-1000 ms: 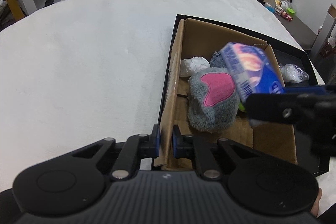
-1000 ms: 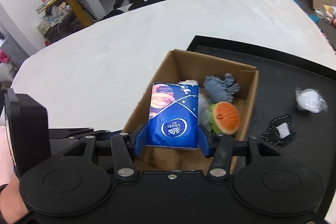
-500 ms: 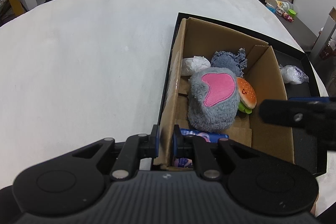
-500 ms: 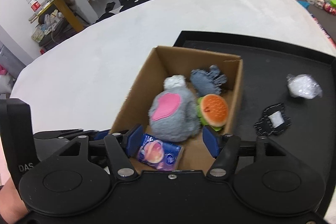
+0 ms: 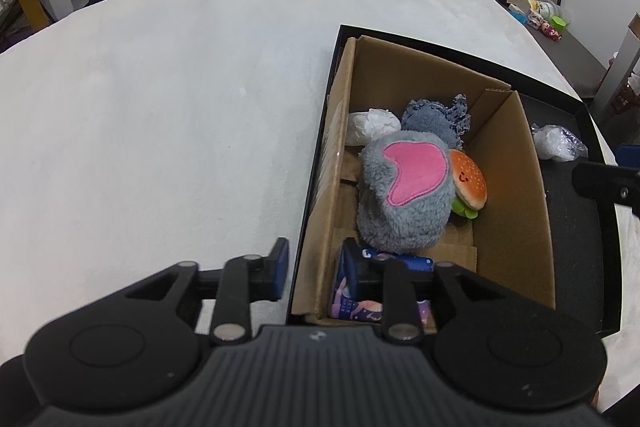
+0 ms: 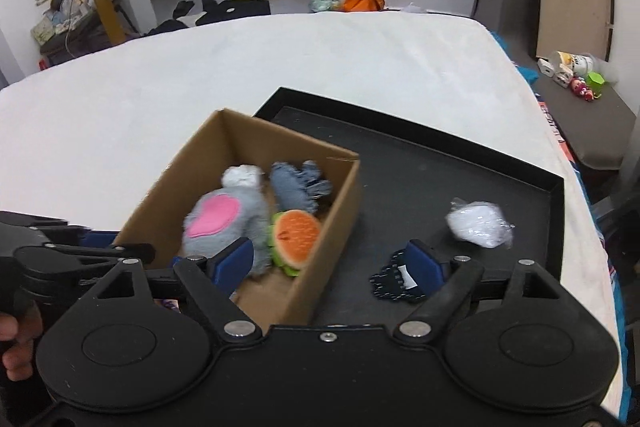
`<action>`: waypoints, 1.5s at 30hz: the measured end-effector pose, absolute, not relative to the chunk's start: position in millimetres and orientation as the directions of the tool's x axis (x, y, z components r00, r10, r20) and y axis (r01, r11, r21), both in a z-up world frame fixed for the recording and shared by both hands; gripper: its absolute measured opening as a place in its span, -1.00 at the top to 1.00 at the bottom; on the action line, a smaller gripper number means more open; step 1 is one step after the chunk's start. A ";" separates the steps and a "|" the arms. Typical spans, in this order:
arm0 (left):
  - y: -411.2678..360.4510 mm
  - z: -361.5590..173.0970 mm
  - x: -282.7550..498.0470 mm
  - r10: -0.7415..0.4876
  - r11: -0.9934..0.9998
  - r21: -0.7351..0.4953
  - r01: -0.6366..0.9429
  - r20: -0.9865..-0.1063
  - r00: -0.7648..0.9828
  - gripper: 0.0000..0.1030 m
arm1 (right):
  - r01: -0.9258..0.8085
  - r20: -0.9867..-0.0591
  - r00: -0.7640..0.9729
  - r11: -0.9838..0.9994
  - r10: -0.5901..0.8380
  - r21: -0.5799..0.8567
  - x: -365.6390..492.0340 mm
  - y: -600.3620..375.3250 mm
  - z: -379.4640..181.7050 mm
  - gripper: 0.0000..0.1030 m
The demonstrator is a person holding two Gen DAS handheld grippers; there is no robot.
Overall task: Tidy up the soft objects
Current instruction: 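Carry the tissue pack with the right gripper and drop it into the box, then move the right gripper to the black felt patch and grasp it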
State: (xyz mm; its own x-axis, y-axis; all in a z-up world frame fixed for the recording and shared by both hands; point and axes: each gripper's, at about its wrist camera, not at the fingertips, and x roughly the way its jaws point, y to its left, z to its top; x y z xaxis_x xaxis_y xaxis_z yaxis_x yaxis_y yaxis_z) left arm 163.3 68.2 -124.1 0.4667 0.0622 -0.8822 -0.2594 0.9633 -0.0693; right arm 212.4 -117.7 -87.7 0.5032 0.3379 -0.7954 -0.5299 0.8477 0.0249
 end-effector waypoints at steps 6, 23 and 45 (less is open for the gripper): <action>65.0 -121.9 164.7 0.083 0.963 -0.049 -0.265 -0.881 0.465 0.15 | -0.515 -0.785 0.531 0.857 0.319 0.001 228.2 -146.5 -97.9 -0.63; 51.6 -117.5 175.1 0.141 0.964 0.016 -0.264 -0.877 0.460 -0.24 | -0.555 -0.831 0.435 0.830 0.347 0.056 265.8 -178.6 -141.2 -0.56; 23.5 -125.6 193.4 0.201 0.962 0.094 -0.257 -0.882 0.426 -0.27 | -0.562 -0.812 0.405 0.815 0.420 0.141 277.2 -185.7 -187.7 -0.31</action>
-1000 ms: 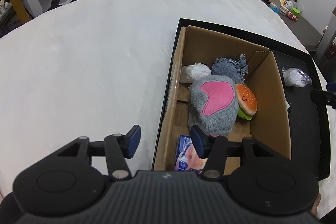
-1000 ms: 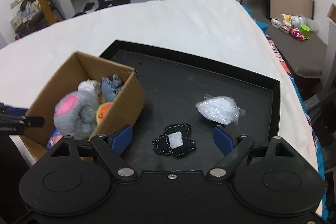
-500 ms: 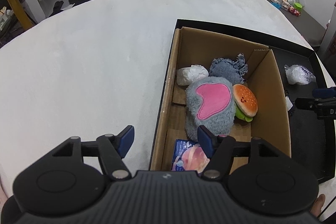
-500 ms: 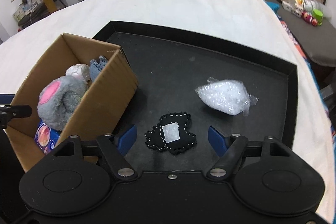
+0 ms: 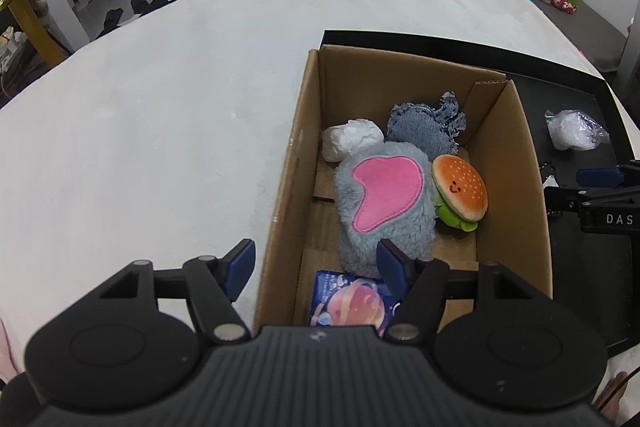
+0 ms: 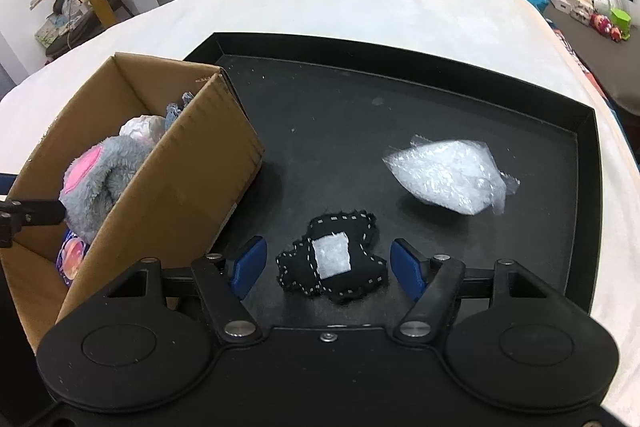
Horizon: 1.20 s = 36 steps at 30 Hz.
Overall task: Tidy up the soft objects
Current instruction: 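Move the right gripper to the black felt patch and grasp it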
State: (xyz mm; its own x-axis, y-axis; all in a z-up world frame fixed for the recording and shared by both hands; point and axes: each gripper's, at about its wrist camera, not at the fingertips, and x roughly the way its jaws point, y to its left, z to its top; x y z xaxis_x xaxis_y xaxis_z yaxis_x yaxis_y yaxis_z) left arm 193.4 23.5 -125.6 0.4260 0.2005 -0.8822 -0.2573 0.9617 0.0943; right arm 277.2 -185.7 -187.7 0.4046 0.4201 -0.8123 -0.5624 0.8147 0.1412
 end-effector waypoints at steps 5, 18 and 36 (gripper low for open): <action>15.5 -129.6 196.8 0.220 0.959 0.118 -0.256 -0.882 0.418 -0.31 | -0.568 -0.814 0.418 0.815 0.402 0.111 277.1 -177.6 -193.9 -0.31; 10.0 -131.1 197.9 0.242 0.957 0.144 -0.253 -0.877 0.416 -0.37 | -0.593 -0.854 0.410 0.805 0.321 0.018 273.7 -164.5 -210.1 0.04; 17.1 -131.4 190.3 0.220 0.962 0.125 -0.244 -0.882 0.416 -0.37 | -0.537 -0.874 0.392 0.843 0.287 0.036 250.7 -179.9 -185.4 0.28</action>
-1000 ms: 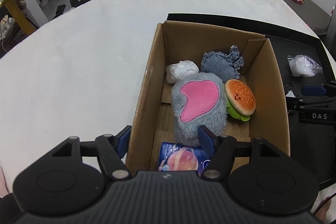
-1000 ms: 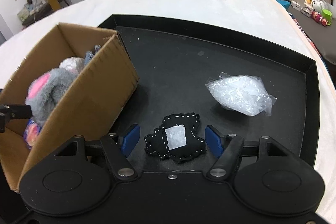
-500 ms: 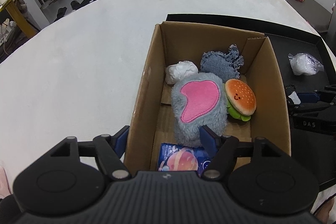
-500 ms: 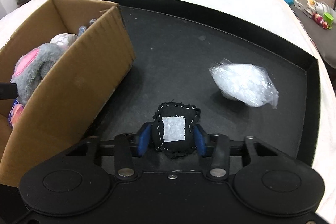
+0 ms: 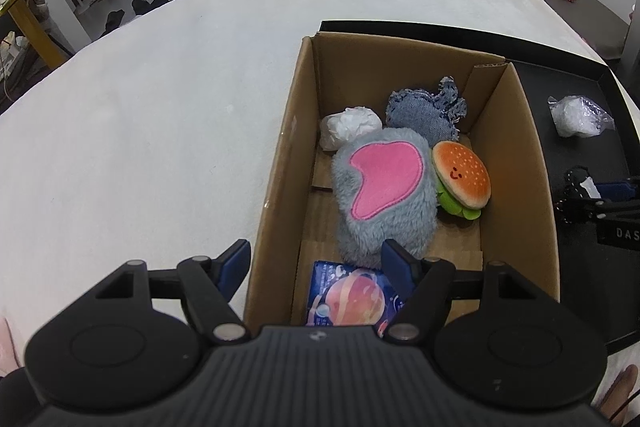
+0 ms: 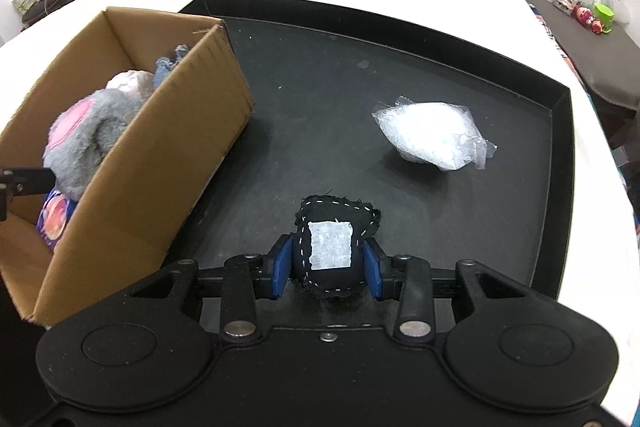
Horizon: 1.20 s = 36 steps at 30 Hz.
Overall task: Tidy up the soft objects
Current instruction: 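Carry the black felt patch with the right gripper and release it into the box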
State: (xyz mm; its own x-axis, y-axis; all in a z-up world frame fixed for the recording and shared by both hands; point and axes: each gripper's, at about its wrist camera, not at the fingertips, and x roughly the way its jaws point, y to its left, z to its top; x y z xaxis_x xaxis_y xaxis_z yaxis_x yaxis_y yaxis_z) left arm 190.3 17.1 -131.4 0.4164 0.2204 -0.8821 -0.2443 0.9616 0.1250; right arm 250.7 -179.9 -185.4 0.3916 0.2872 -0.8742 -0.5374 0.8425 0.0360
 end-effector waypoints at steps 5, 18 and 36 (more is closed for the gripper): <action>19.9 -131.0 186.1 0.221 0.961 0.124 -0.246 -0.881 0.418 -0.37 | -0.534 -0.866 0.404 0.844 0.296 0.039 244.4 -178.5 -177.0 0.28; 31.5 -126.1 175.5 0.213 0.962 0.111 -0.250 -0.876 0.433 -0.36 | -0.491 -0.798 0.479 0.865 0.365 0.101 222.3 -185.9 -144.9 0.28; 39.3 -131.8 166.9 0.168 0.974 0.081 -0.210 -0.883 0.439 0.44 | -0.532 -0.685 0.523 0.822 0.507 0.202 190.8 -150.4 -105.7 0.27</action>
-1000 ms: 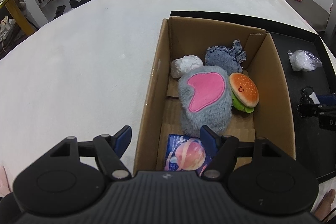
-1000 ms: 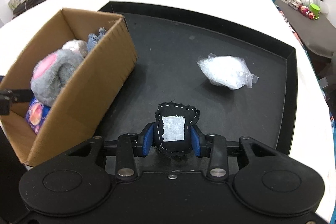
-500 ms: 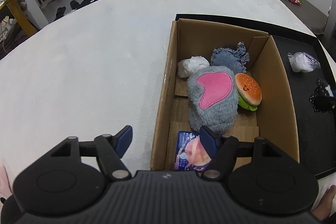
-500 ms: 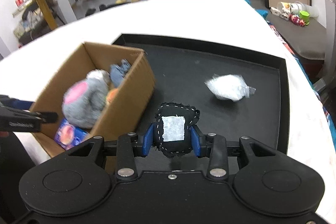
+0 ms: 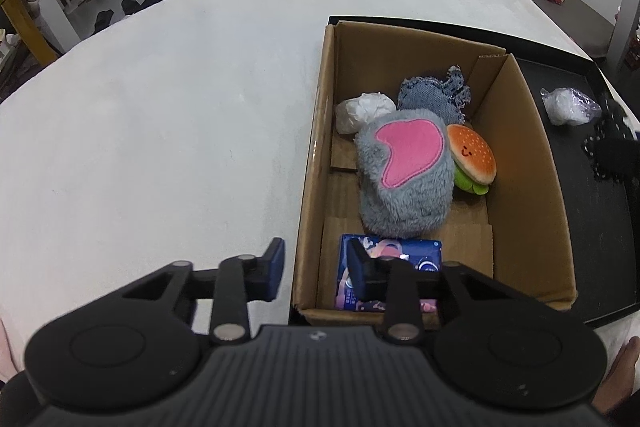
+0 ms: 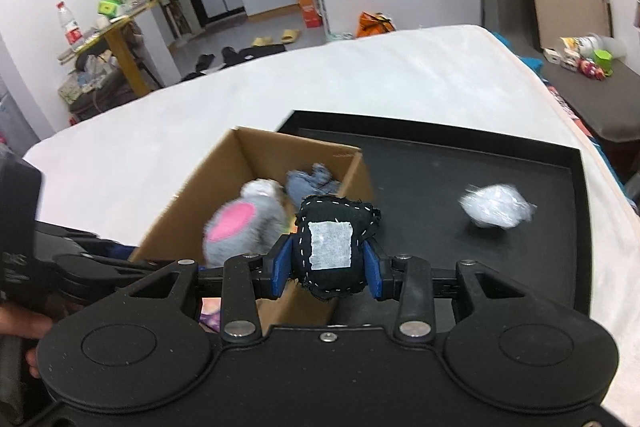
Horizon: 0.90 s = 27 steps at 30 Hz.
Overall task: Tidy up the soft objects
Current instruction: 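Carry the black felt patch with the right gripper and release it into the box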
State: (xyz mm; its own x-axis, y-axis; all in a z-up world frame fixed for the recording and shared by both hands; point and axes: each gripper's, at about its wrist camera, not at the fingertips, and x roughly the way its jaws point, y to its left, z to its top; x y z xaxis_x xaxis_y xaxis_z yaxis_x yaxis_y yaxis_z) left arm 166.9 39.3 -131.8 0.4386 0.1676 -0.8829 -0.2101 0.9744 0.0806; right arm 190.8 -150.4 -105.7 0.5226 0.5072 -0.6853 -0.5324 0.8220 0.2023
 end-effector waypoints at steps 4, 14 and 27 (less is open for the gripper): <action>40.8 -133.4 165.5 0.152 0.978 0.069 -0.199 -0.887 0.436 0.59 | -0.558 -0.689 0.507 0.806 0.518 0.196 186.2 -137.8 -104.2 0.27; 49.7 -134.0 164.6 0.139 0.977 0.049 -0.208 -0.884 0.445 0.82 | -0.619 -0.724 0.436 0.763 0.534 0.189 172.6 -104.1 -113.8 0.25; 51.4 -134.1 164.0 0.130 0.978 0.040 -0.204 -0.884 0.449 0.82 | -0.616 -0.742 0.406 0.759 0.534 0.209 170.5 -109.9 -115.8 -0.09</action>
State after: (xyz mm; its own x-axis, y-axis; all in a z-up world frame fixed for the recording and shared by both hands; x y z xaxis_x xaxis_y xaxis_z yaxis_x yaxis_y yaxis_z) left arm 164.0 51.4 -134.1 0.4495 0.1300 -0.8838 -0.2042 0.9781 0.0400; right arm 170.5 -109.9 -115.8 0.4060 0.5339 -0.7417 -0.6163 0.7593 0.2092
